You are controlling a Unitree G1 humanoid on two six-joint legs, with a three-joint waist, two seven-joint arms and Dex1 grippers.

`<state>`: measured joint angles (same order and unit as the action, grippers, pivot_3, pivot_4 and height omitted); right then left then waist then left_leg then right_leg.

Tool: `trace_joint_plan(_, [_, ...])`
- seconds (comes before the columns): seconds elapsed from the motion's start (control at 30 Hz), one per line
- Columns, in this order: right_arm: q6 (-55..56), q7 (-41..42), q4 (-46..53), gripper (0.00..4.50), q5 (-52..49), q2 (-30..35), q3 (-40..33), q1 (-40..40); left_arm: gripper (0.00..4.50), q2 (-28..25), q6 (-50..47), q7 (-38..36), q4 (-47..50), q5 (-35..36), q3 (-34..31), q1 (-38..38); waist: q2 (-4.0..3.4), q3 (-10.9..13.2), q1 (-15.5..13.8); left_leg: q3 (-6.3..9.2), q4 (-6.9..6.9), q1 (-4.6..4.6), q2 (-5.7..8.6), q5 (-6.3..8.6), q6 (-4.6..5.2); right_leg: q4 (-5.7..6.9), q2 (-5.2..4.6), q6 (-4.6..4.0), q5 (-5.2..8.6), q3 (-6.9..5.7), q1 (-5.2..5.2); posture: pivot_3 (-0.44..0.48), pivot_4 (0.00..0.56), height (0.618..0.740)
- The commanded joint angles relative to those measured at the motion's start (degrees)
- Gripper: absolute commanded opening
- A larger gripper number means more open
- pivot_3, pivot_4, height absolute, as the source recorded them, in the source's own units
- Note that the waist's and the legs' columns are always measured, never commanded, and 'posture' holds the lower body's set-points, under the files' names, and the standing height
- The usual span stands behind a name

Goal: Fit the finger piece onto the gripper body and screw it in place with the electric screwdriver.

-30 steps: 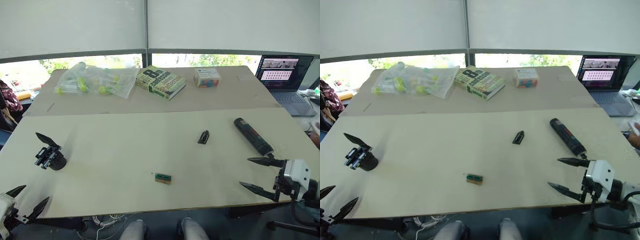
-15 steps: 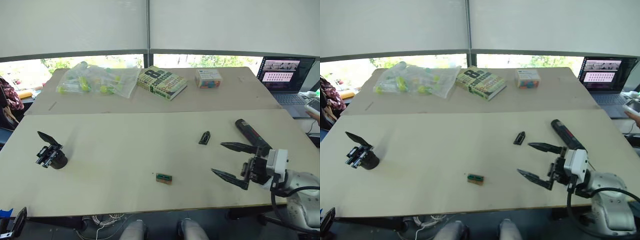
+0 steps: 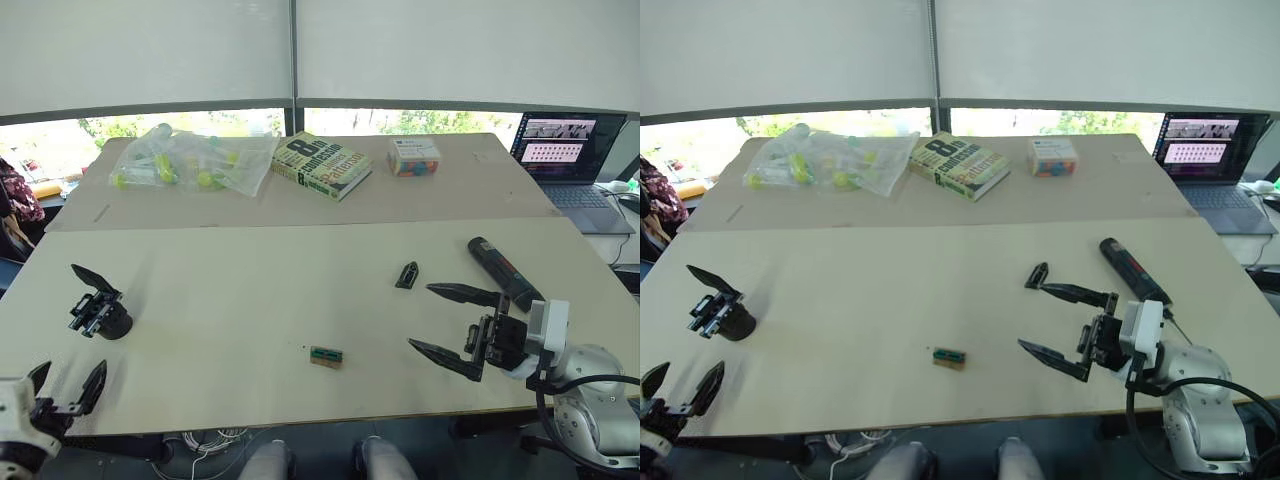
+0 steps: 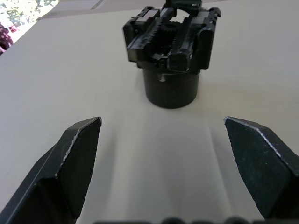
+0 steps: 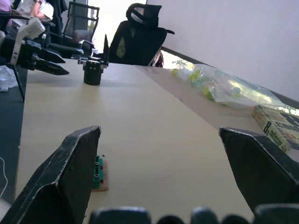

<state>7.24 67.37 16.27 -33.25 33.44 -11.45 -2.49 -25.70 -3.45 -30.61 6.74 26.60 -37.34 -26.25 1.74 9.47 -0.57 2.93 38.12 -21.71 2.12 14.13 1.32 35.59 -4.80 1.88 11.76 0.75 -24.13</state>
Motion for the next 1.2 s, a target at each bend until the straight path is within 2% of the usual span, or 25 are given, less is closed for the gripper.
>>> trace_joint_plan(0.03, [0.33,0.35,0.89,4.5,-1.45,-0.13,0.25,0.38,4.45,-1.49,-1.89,2.75,-0.44,-2.86,1.99,3.15,0.0,0.0,-0.04,0.0,0.0,0.0,0.0,0.0,0.0,0.01,0.01,0.0,0.0,0.0,0.0,0.0,0.15,0.74])
trace_joint_plan(0.27, [0.38,0.12,1.1,4.5,-1.15,-0.33,1.25,0.63,4.45,-2.46,-1.79,6.51,-7.7,-7.88,6.01,13.37,-0.02,0.0,-0.12,0.0,0.0,0.05,0.02,0.0,-0.01,0.11,0.1,-0.13,-0.08,0.01,-0.01,0.0,0.15,0.74])
trace_joint_plan(0.63, [-0.13,-2.05,3.03,4.5,-0.33,0.35,0.95,0.5,4.45,-4.9,1.57,4.68,-17.5,-11.25,9.65,19.92,-0.2,-0.1,-0.09,0.0,0.0,0.17,0.01,0.01,-0.03,0.18,0.11,-0.18,-0.11,0.05,0.0,0.0,0.15,0.74])
trace_joint_plan(0.73, [-0.37,-3.2,3.88,4.5,0.01,0.54,0.76,0.24,3.72,-4.92,3.21,3.72,-18.7,-10.95,9.86,20.04,-0.23,-0.11,-0.13,0.0,0.0,0.17,0.02,0.01,-0.03,0.19,0.08,-0.18,-0.11,0.06,0.0,0.0,0.15,0.74])
trace_joint_plan(0.83, [-0.41,-4.07,4.36,4.5,0.21,0.82,0.6,-0.01,2.39,-4.21,5.03,1.36,-18.31,-9.25,9.83,19.72,-0.24,-0.12,-0.12,0.0,0.0,0.18,0.01,0.01,-0.03,0.19,0.07,-0.18,-0.11,0.06,0.01,0.0,0.15,0.74])
trace_joint_plan(1.0, [-0.33,-4.85,4.64,4.5,0.1,1.75,-0.22,-0.61,2.34,-2.11,5.89,-3.55,-9.48,-3.93,12.13,20.36,-0.22,-0.1,-0.34,0.0,0.0,0.08,0.07,0.01,-0.03,0.14,-0.01,-0.18,-0.11,0.05,-0.02,0.0,0.15,0.74])
trace_joint_plan(1.2, [-0.03,-4.67,3.89,4.5,-0.13,3.02,-1.15,-1.44,2.34,0.09,1.48,-4.51,2.09,-4.55,22.33,25.99,-0.04,0.01,-1.14,0.03,0.36,-0.31,0.11,0.01,-0.03,0.11,-0.06,-0.14,-0.18,-0.01,-0.13,0.0,0.15,0.74])
